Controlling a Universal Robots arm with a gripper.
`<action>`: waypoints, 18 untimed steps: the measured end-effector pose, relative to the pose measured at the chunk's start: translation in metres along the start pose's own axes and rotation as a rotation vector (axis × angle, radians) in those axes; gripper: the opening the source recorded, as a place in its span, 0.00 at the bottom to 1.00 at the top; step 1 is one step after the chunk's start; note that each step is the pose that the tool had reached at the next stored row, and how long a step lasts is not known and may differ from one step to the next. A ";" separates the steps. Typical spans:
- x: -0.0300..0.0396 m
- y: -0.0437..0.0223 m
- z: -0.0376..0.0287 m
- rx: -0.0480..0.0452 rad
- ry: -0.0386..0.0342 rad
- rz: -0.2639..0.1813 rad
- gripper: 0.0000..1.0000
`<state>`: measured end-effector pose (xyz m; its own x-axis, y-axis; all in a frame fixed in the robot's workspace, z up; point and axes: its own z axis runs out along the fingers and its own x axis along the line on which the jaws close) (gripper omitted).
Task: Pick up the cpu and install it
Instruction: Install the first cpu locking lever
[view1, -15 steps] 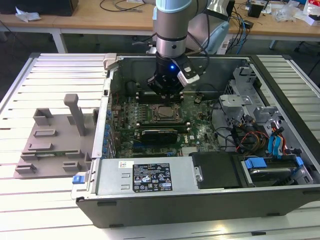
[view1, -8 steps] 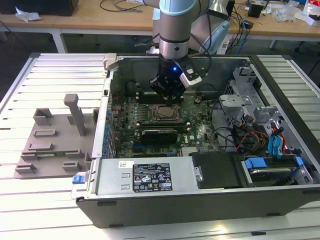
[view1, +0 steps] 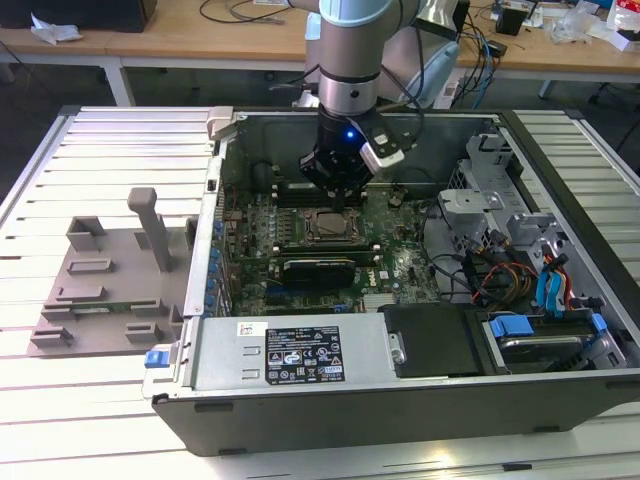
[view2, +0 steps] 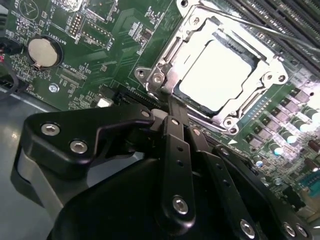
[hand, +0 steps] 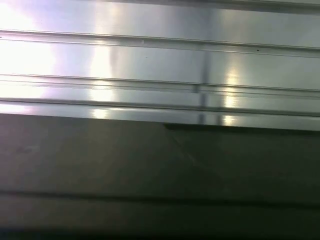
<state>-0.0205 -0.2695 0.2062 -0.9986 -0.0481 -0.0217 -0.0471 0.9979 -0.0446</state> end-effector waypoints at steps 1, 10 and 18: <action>0.0001 -0.0016 -0.0002 0.0006 0.0001 0.000 0.11; 0.0005 -0.0183 -0.0133 0.0019 0.0001 0.000 0.11; 0.0008 -0.0262 -0.0159 0.0040 0.0002 0.000 0.11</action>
<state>-0.0205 -0.2949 0.2233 -0.9986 -0.0482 -0.0214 -0.0471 0.9977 -0.0486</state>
